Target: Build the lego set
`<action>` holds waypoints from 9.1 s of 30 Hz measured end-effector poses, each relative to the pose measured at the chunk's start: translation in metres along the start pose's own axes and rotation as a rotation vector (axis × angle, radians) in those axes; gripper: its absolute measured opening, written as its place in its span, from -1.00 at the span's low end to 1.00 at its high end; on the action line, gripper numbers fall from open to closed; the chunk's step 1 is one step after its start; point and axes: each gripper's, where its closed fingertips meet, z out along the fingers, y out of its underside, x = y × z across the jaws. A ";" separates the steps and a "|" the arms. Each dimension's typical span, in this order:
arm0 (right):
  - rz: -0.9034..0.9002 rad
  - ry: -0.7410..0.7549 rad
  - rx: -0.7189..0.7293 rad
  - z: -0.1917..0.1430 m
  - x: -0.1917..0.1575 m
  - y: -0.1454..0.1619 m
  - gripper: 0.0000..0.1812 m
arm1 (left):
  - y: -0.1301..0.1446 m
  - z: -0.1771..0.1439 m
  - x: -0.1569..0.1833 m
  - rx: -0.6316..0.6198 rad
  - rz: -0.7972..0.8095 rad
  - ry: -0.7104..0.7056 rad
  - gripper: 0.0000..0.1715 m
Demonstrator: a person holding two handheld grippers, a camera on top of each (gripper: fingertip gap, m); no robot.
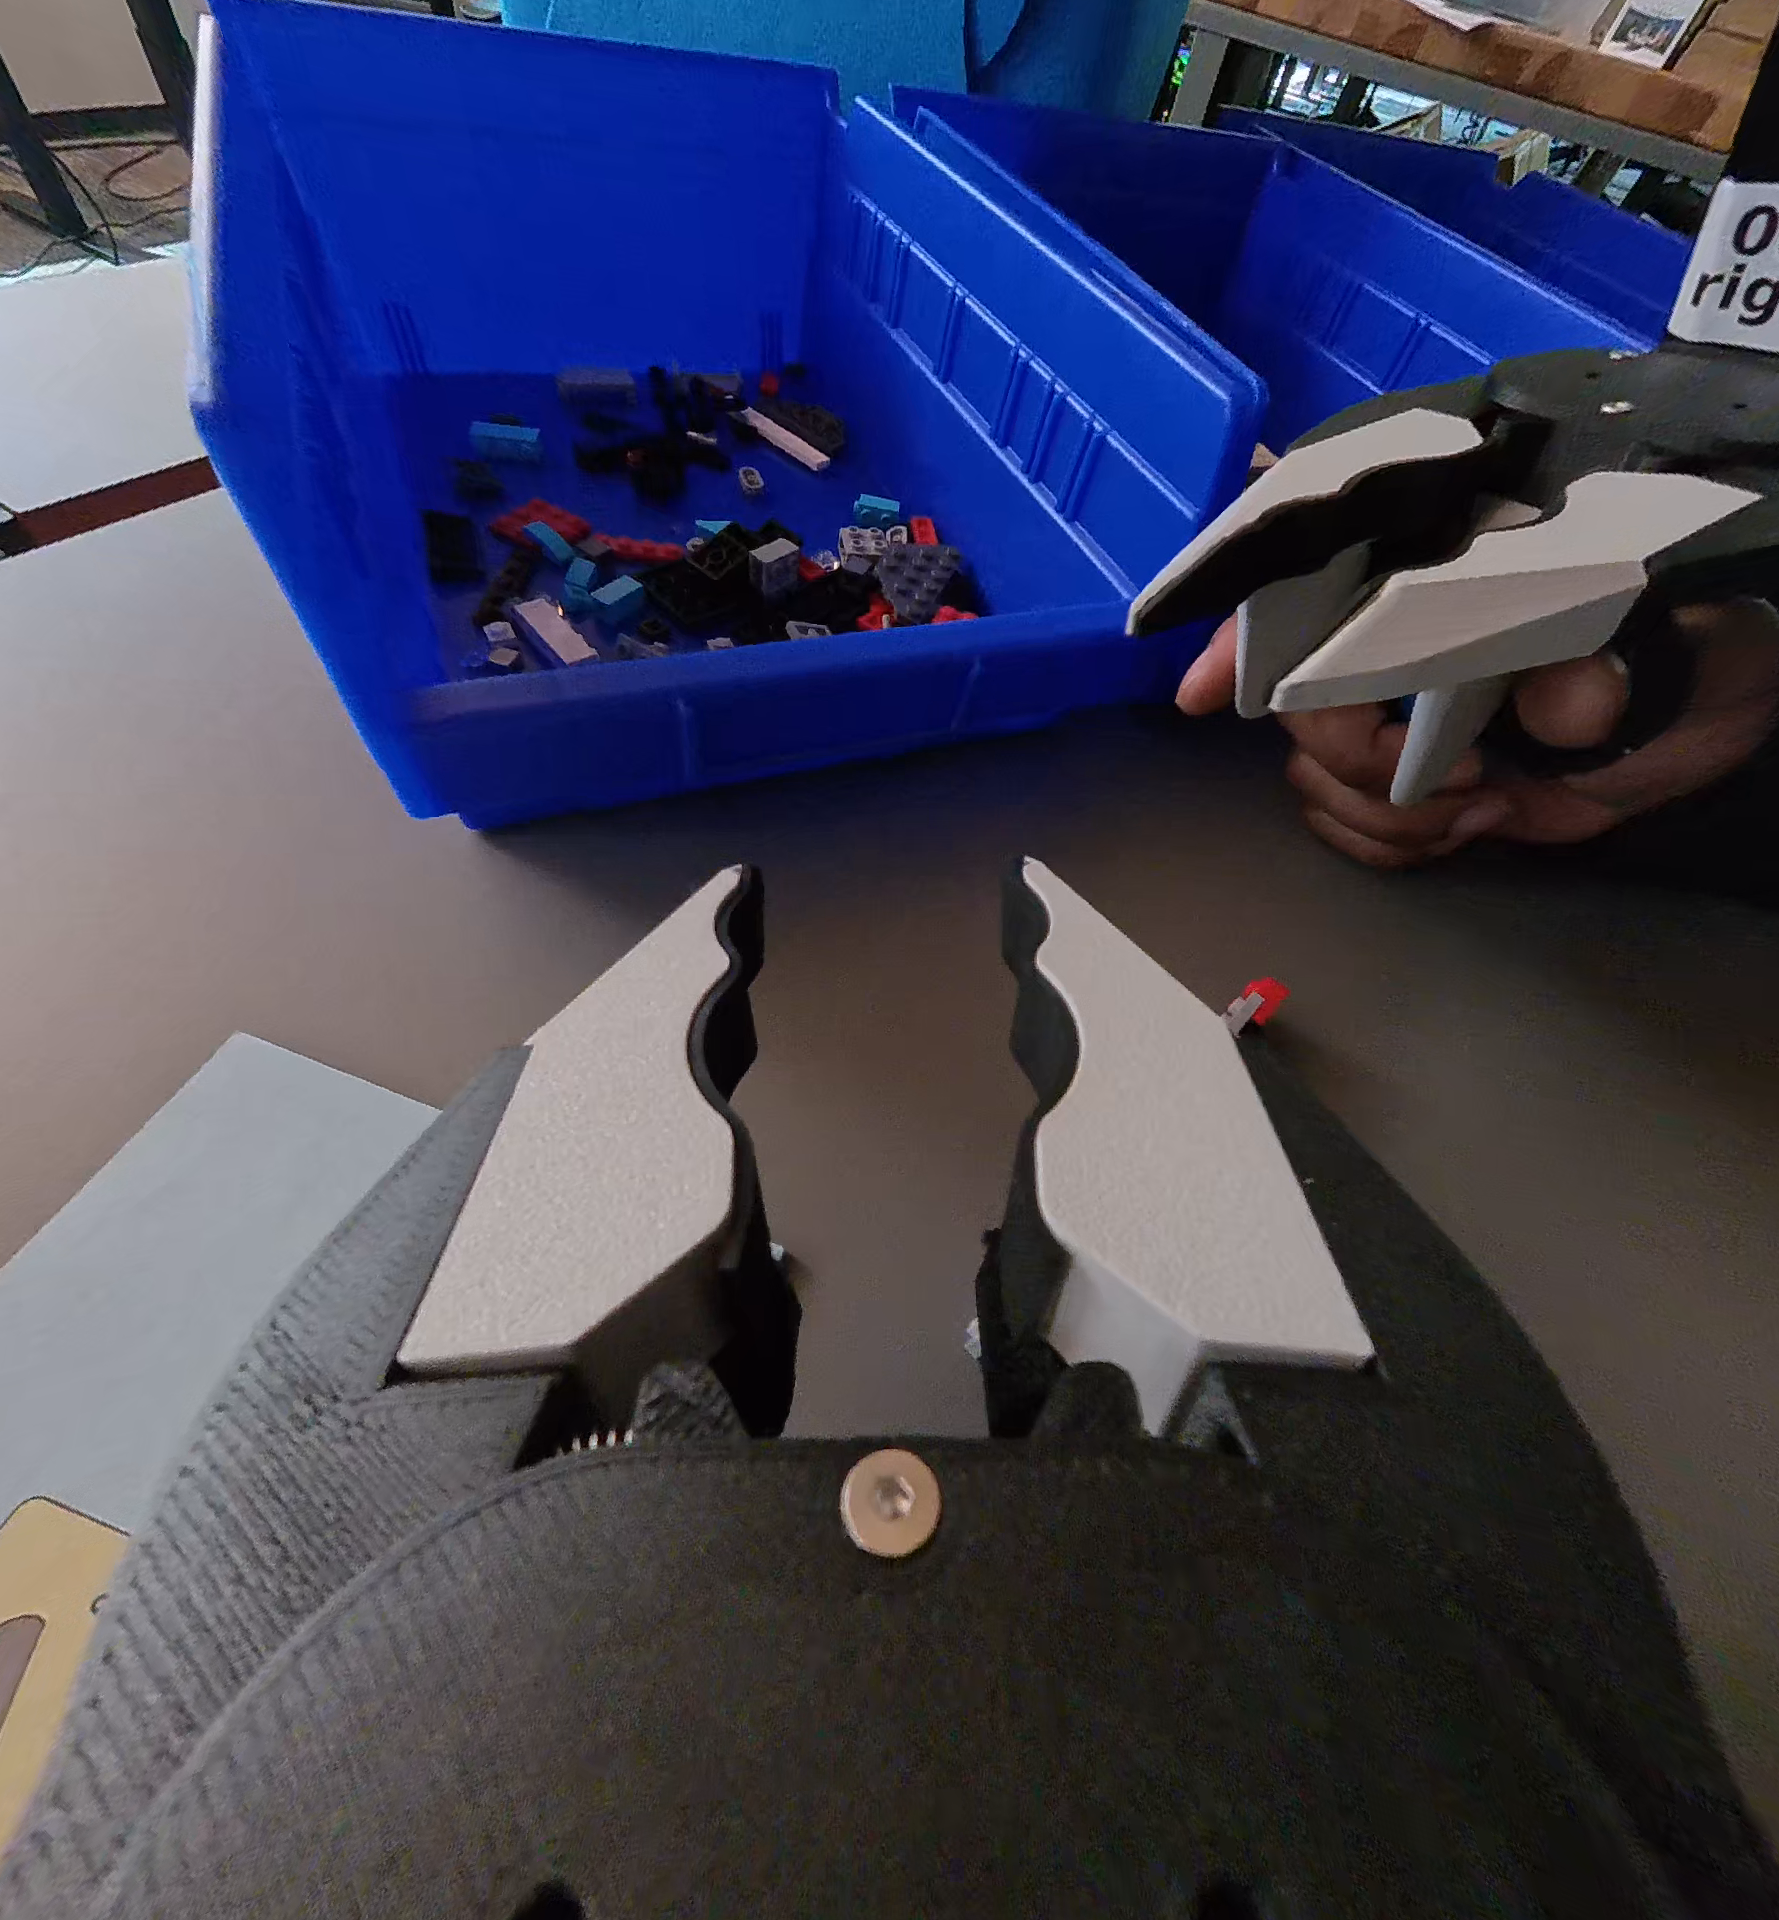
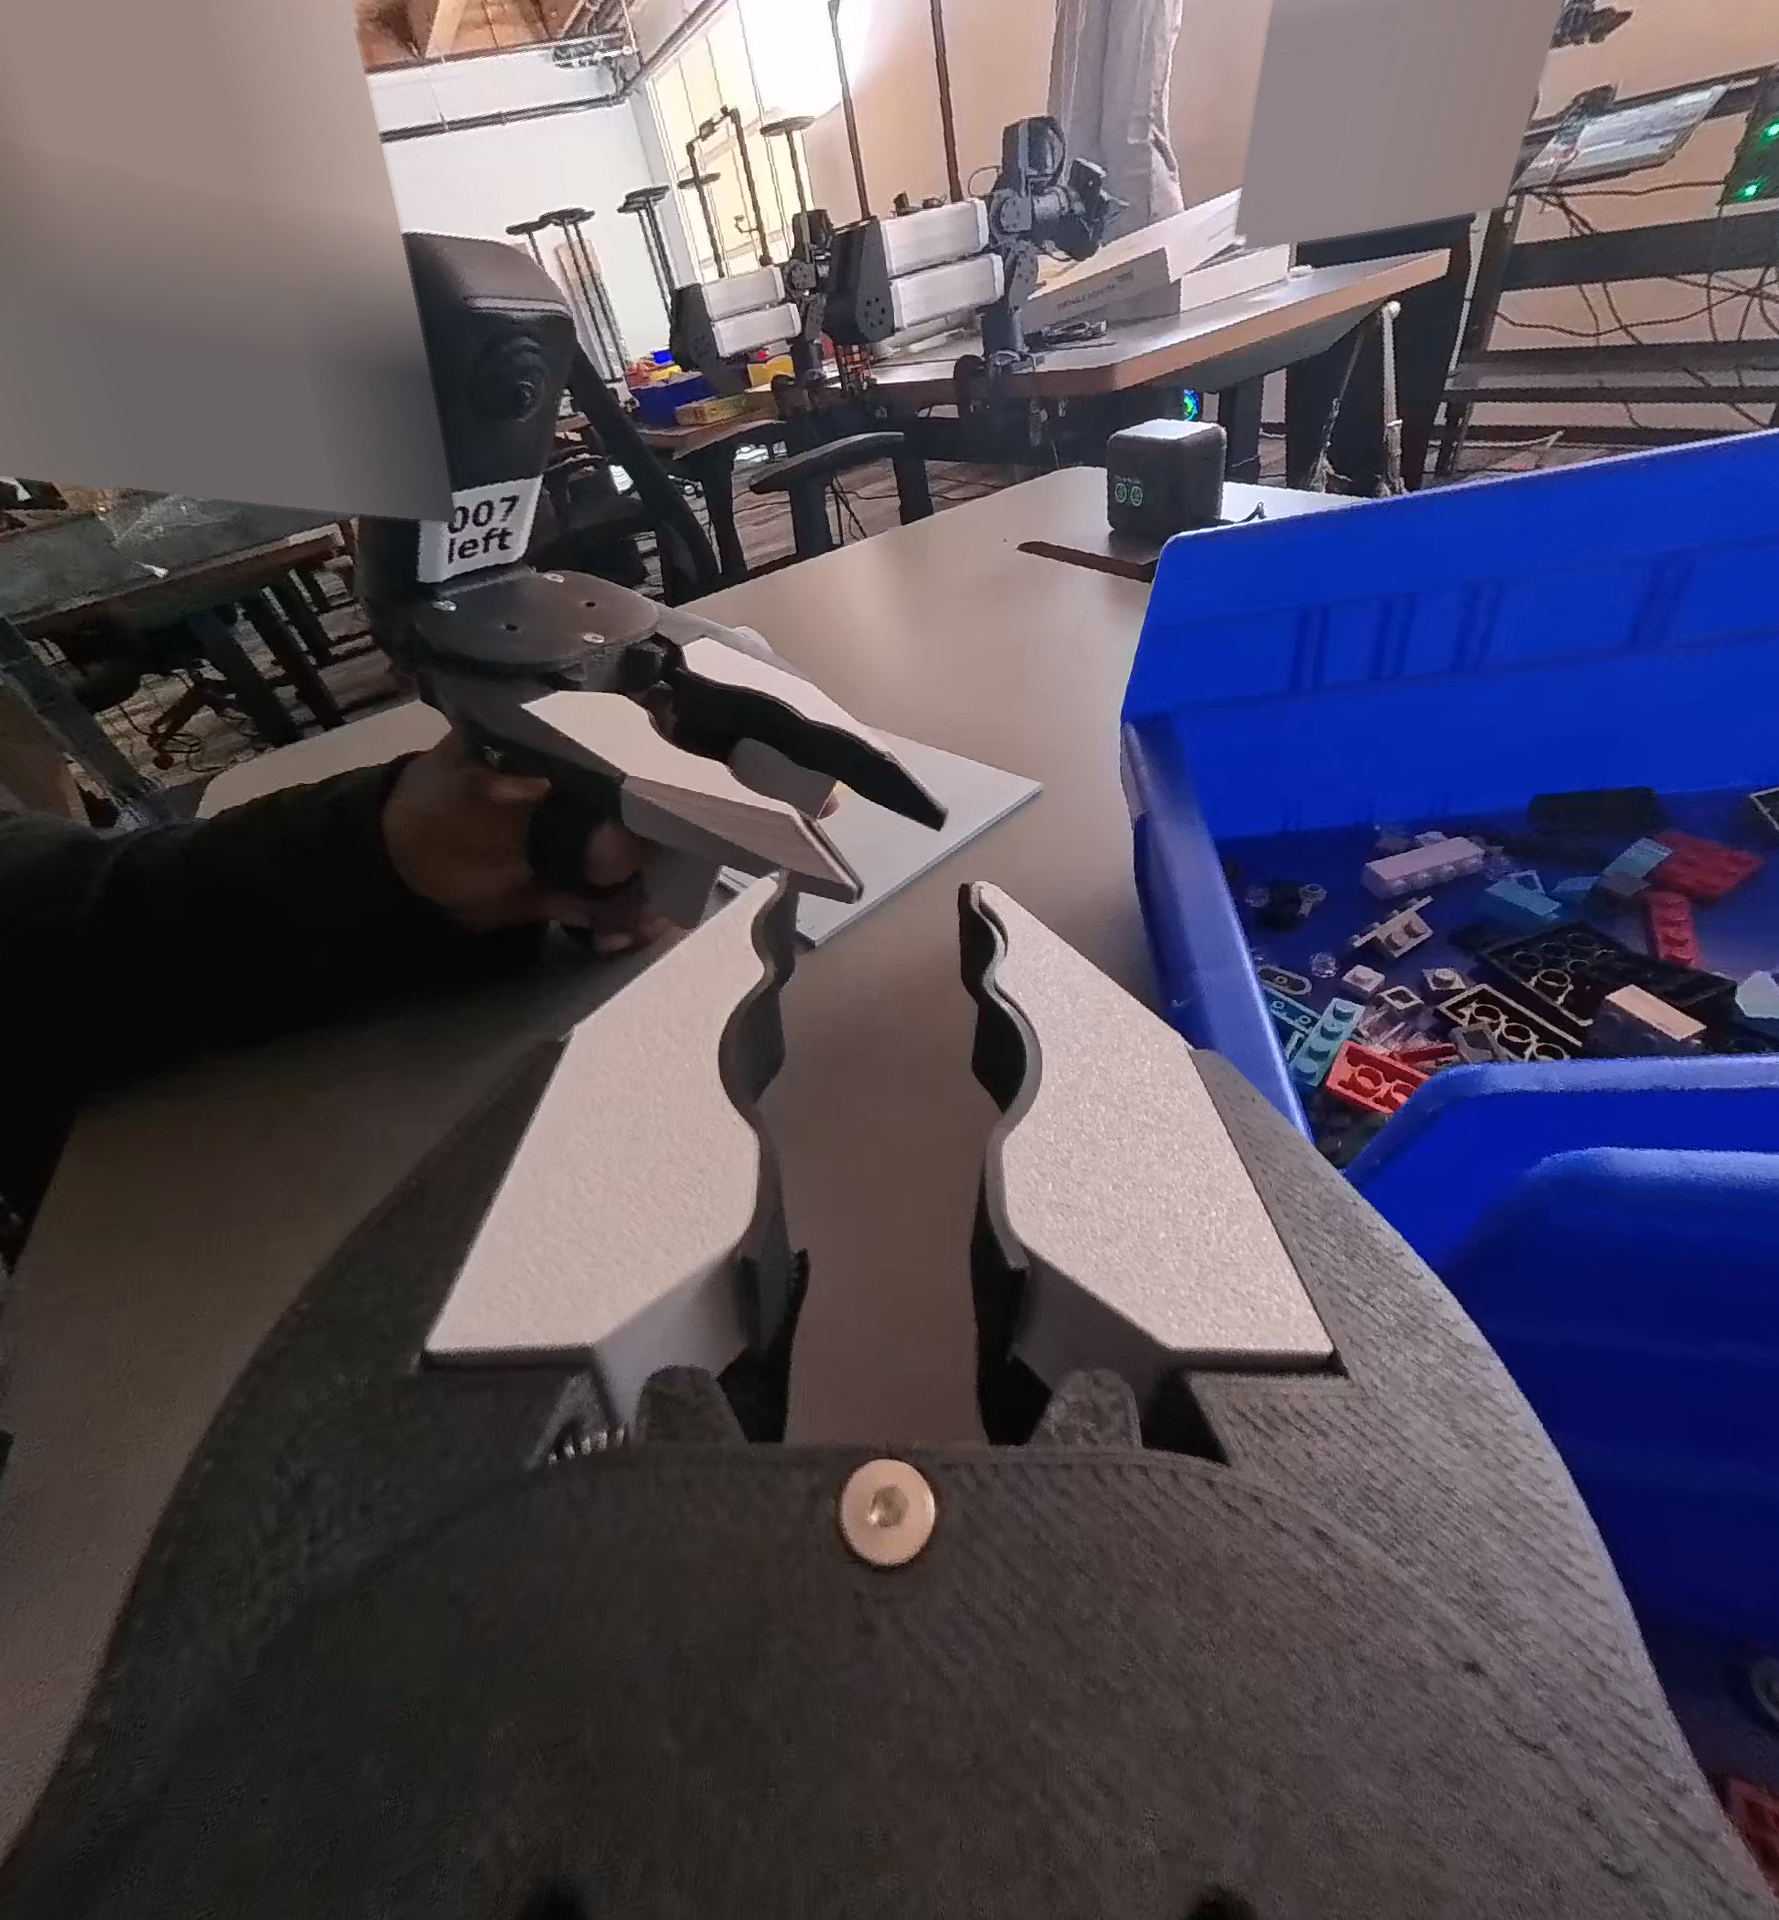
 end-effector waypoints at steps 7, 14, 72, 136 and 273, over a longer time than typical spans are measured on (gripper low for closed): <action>0.022 -0.003 -0.015 0.003 0.002 0.002 -0.63 | 0.001 -0.002 0.000 -0.003 -0.016 0.016 -0.47; 0.031 -0.009 -0.010 0.003 0.002 0.001 -0.63 | -0.001 -0.003 0.000 0.008 -0.014 0.022 -0.46; 0.002 -0.046 0.237 -0.164 -0.042 -0.003 -0.65 | -0.016 0.247 0.128 -1.187 0.895 0.341 -0.83; -0.034 0.353 -1.056 -0.328 0.177 0.086 -0.78 | 0.081 -0.072 0.015 -0.563 -0.106 0.024 -0.91; -1.448 0.453 0.020 0.095 -0.011 -0.025 -0.88 | -0.052 -0.047 -0.053 0.406 -0.820 0.326 -0.59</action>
